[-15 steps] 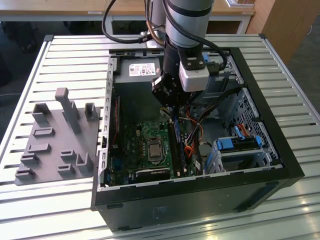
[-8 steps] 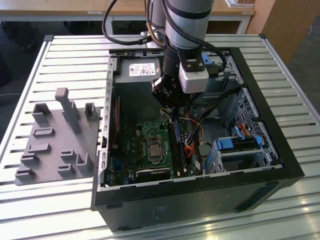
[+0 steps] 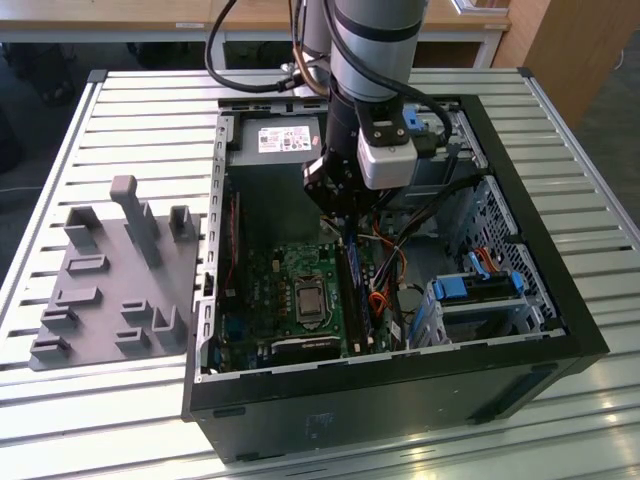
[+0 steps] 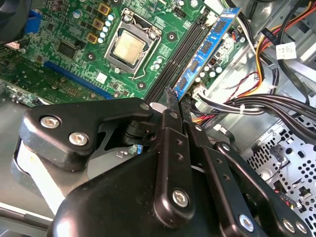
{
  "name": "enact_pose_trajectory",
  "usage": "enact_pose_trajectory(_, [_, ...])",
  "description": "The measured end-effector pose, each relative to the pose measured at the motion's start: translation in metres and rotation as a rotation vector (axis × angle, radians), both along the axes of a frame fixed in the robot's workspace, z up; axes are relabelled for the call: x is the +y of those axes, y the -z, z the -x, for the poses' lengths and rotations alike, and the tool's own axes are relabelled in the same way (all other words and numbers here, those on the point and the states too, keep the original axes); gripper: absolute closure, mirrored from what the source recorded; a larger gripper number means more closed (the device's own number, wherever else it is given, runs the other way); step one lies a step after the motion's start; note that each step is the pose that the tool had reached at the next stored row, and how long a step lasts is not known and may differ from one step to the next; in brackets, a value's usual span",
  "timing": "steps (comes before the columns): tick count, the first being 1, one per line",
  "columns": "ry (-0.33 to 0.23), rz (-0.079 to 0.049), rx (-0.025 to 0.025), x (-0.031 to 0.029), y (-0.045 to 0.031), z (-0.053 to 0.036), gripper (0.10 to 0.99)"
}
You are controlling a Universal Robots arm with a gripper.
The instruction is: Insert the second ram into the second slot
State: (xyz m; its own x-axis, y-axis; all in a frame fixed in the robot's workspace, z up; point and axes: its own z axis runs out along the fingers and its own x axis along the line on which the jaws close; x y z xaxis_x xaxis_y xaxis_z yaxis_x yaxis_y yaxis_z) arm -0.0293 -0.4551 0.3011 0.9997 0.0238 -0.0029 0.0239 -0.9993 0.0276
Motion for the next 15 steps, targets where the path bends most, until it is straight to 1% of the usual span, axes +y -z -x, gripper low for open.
enact_pose_trajectory(9, [0.0, 0.0, 0.0, 0.0, 0.002, 0.0, 0.949])
enact_pose_trajectory(11, [0.0, 0.0, 0.0001, 0.0, 0.0067, 0.0, 0.949])
enact_pose_trajectory(15, [0.0, 0.0, 0.0, 0.0, 0.0074, 0.0, 0.949])
